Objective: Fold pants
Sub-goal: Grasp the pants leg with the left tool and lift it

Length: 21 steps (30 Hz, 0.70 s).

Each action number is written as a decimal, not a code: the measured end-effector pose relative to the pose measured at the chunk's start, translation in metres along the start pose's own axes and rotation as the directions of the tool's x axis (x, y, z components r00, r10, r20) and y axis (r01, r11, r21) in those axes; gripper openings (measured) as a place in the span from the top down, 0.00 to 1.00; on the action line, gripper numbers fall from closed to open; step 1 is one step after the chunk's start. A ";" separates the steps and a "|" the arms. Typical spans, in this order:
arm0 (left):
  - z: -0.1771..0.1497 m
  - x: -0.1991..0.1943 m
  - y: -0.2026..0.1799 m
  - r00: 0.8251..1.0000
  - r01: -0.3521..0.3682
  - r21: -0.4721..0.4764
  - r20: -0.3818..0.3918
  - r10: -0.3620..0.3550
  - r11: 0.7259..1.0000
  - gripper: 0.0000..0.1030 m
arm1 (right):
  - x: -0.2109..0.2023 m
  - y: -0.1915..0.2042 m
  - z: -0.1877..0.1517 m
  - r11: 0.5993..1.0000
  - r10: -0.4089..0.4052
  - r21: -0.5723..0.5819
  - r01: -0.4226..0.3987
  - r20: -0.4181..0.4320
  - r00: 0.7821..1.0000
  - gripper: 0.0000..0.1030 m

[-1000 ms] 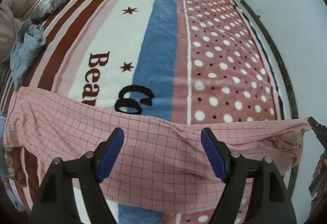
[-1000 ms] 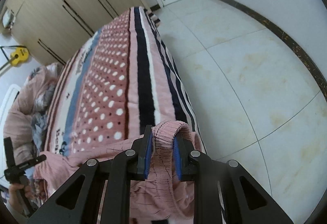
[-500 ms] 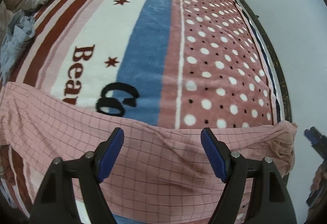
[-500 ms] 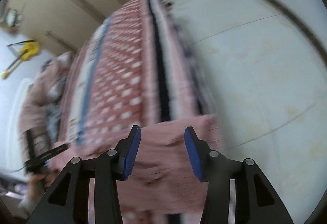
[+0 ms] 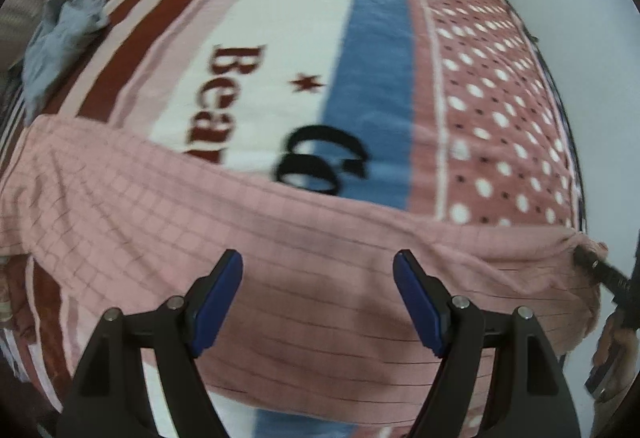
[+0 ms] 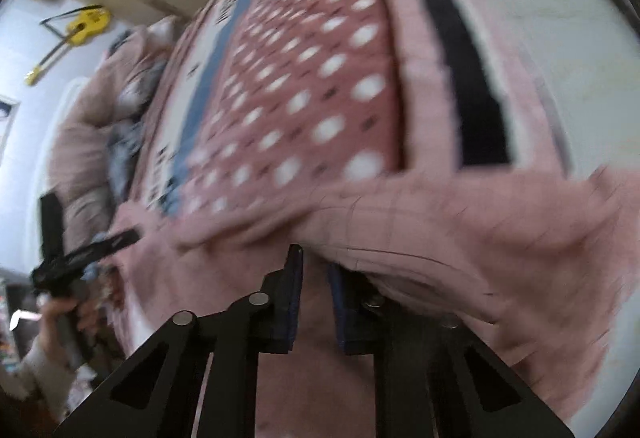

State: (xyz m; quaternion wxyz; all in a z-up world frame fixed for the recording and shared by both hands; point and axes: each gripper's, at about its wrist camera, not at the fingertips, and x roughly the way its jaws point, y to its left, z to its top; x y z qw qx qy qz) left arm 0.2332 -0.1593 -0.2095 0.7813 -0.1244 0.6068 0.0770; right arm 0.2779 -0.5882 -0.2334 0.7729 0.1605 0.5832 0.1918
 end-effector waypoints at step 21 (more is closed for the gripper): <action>-0.040 -0.053 0.194 0.996 -0.030 -0.320 0.066 0.053 0.947 0.25 | 0.018 0.175 -0.017 0.939 -0.143 -0.296 0.176 0.130 0.981 0.25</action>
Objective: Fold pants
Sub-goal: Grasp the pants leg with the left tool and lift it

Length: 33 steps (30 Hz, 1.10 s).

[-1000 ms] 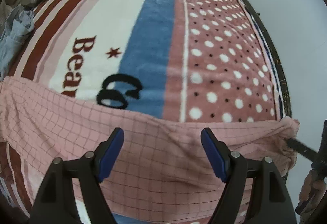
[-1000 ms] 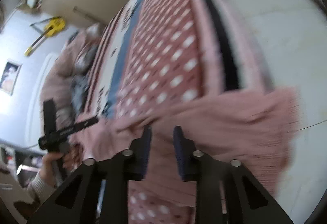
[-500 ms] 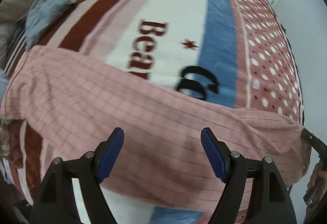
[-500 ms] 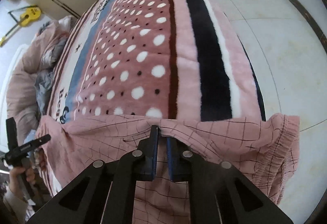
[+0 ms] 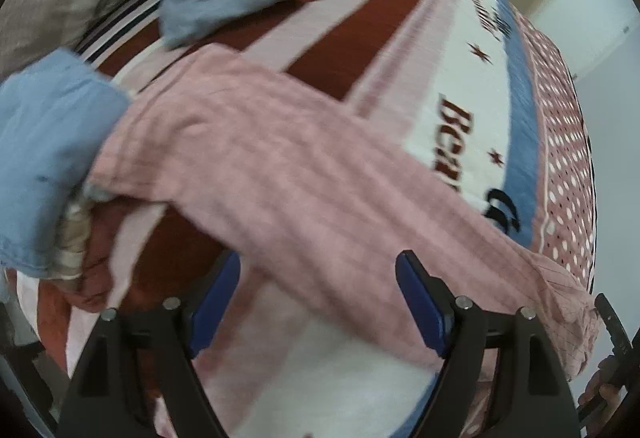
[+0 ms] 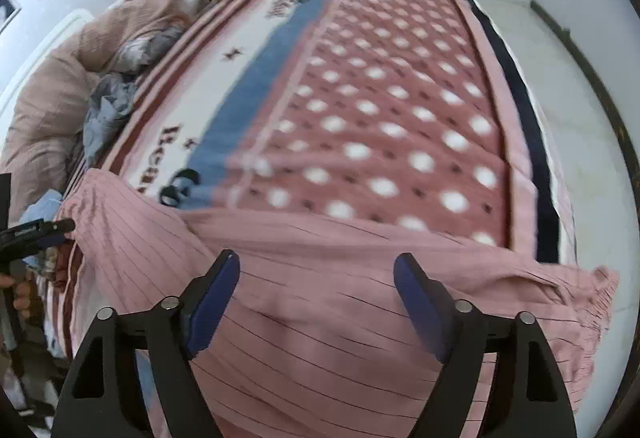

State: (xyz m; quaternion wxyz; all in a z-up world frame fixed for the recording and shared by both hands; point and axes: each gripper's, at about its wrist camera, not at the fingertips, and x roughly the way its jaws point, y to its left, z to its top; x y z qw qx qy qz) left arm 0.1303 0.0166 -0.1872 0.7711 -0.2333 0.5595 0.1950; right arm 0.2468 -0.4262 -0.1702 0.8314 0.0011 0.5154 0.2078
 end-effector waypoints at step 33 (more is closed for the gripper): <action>0.051 0.048 0.095 0.933 0.274 -0.255 0.304 -0.192 0.927 0.92 | 0.055 0.137 0.004 0.990 -0.011 -0.143 0.002 -0.063 0.998 0.24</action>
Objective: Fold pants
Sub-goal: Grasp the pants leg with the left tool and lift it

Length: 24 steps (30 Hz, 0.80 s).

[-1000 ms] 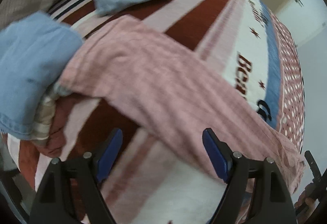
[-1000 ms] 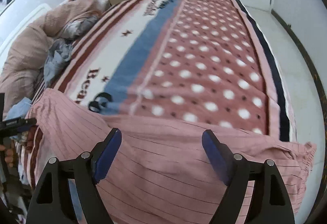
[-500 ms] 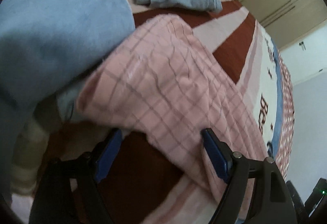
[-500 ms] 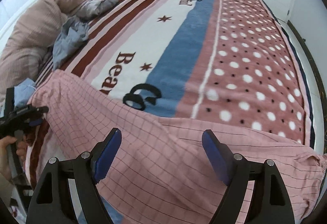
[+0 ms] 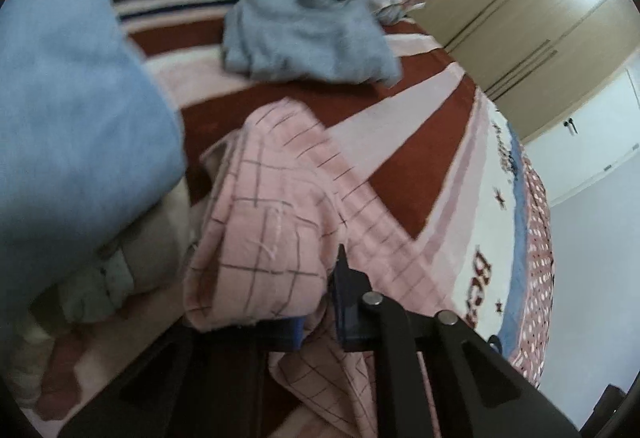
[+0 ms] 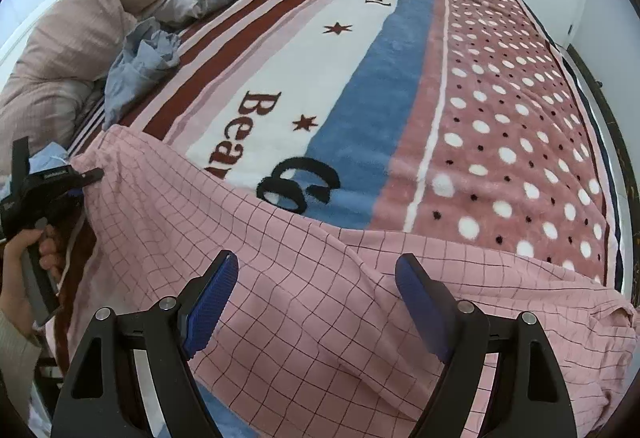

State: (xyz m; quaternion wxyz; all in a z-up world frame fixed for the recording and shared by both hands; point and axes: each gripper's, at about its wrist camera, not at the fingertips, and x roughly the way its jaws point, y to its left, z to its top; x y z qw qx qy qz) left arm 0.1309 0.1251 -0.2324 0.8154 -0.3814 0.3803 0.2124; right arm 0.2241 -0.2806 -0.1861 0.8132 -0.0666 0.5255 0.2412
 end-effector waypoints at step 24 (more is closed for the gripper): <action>0.033 -0.031 -0.025 0.994 -0.050 0.169 -0.087 0.065 0.984 0.95 | -0.050 -0.030 0.013 0.996 0.004 0.090 -0.011 0.068 0.998 0.24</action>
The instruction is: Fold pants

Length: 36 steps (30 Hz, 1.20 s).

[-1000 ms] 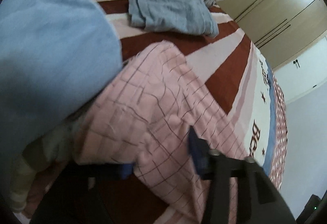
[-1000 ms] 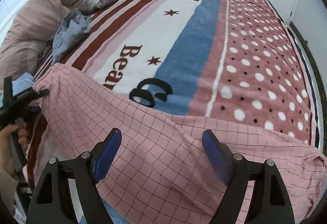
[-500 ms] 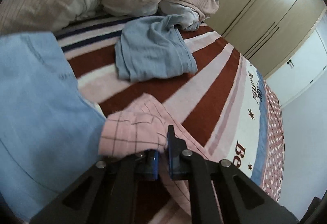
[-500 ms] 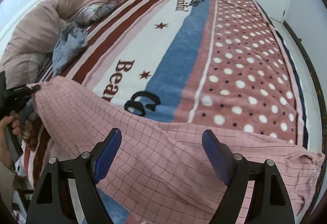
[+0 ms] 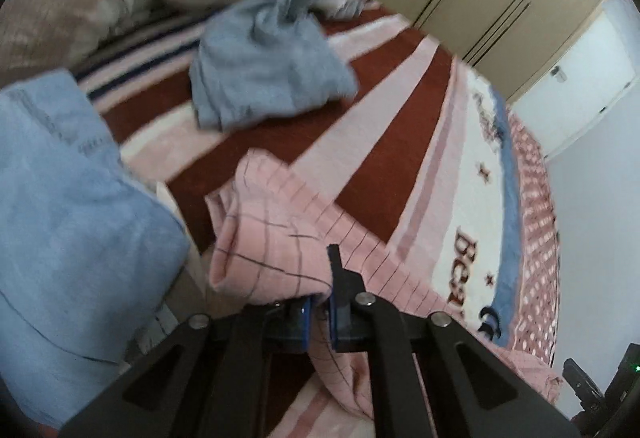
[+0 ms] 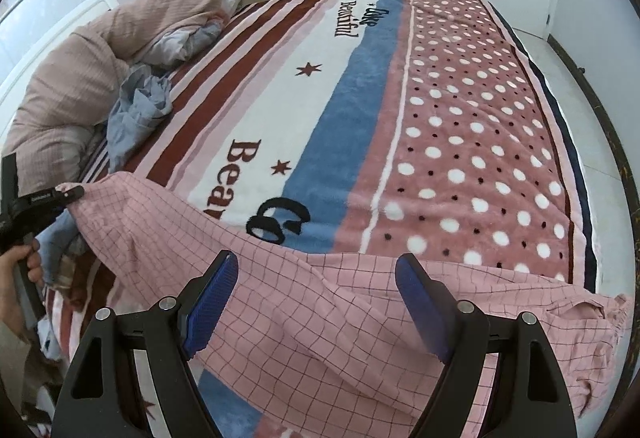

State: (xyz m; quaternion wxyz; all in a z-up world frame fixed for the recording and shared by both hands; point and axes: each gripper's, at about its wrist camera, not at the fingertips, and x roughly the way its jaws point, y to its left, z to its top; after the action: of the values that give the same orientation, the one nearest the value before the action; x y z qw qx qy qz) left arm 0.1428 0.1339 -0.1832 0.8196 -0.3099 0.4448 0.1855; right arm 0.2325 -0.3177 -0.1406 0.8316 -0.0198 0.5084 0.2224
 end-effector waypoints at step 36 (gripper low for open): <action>-0.010 0.017 -0.040 0.997 0.004 0.037 0.071 -0.007 0.999 0.93 | 0.009 -0.009 -0.012 1.000 0.016 0.015 -0.016 -0.022 1.000 0.24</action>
State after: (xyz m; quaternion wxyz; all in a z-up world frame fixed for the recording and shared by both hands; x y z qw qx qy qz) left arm 0.1684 0.0982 -0.1883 0.8411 -0.2890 0.4177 0.1859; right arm 0.2289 -0.3260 -0.1558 0.8243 -0.0120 0.5194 0.2250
